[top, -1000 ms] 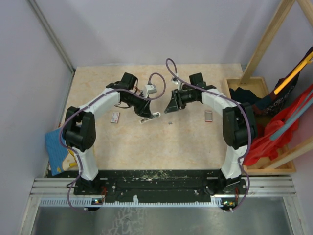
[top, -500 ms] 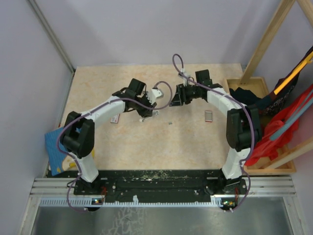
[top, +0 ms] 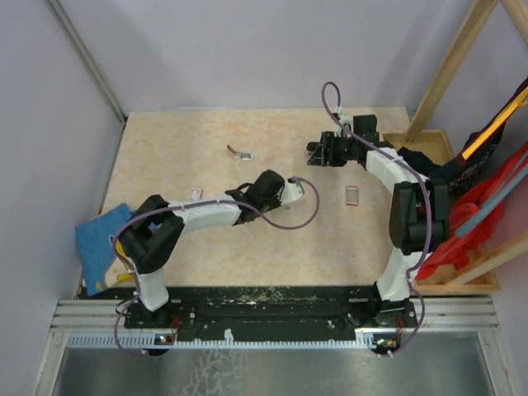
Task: Unload the staples from the stapler
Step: Unload the staple at the center of the board.
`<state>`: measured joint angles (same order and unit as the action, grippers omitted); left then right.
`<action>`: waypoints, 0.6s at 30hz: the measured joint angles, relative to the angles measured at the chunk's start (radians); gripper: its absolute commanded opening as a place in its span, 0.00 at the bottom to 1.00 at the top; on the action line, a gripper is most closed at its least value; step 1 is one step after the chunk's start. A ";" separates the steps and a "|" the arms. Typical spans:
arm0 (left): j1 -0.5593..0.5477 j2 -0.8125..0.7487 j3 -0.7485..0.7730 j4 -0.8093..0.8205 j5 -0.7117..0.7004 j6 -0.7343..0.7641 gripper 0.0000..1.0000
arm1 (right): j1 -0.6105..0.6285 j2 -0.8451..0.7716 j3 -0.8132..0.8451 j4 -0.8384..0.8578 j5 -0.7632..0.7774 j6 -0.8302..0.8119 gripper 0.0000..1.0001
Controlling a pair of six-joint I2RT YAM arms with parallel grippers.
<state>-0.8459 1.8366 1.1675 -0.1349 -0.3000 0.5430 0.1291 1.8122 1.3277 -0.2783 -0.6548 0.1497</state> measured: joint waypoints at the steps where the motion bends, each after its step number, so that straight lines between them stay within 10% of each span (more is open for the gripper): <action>1: -0.013 0.007 -0.014 0.028 -0.034 0.011 0.00 | -0.006 0.000 -0.002 0.002 0.005 0.007 0.49; 18: -0.108 0.065 -0.243 0.460 -0.311 0.163 0.00 | -0.021 -0.003 -0.013 0.011 0.024 0.052 0.49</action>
<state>-0.9539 1.9018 0.9241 0.3252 -0.6113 0.7055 0.1081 1.8091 1.3151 -0.2668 -0.6304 0.2016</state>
